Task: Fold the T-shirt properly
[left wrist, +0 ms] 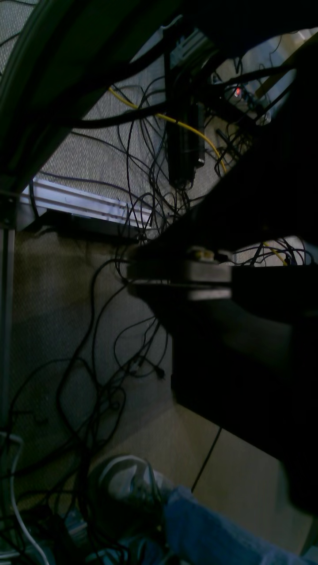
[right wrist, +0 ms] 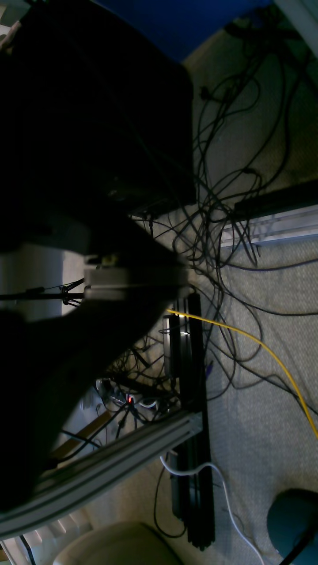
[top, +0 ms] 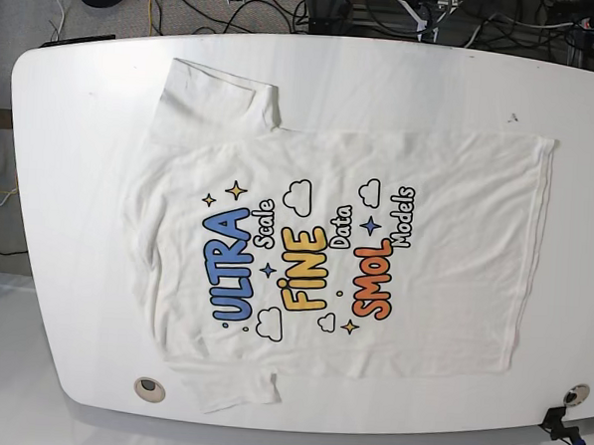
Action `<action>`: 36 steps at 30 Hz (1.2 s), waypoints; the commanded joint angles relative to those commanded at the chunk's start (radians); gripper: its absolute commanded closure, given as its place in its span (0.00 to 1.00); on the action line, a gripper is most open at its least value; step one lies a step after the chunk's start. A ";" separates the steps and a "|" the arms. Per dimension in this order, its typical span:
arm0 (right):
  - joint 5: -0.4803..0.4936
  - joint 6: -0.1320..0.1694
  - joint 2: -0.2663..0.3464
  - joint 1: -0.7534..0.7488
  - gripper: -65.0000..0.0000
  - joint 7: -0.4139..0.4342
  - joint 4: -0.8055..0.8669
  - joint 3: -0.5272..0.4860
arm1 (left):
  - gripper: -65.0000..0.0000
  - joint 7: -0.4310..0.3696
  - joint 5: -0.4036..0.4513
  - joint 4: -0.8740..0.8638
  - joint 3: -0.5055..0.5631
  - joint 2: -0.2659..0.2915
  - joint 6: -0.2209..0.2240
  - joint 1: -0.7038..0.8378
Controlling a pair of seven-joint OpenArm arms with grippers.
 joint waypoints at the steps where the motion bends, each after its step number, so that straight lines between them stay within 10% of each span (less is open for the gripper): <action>1: 0.001 0.002 0.001 -0.001 1.00 0.001 0.003 0.002 | 1.00 0.001 0.004 0.002 0.004 0.002 -0.002 -0.001; 36: 0.001 0.001 0.069 -0.237 1.00 0.008 0.352 0.007 | 1.00 -0.103 -0.021 0.372 -0.002 -0.067 -0.023 0.308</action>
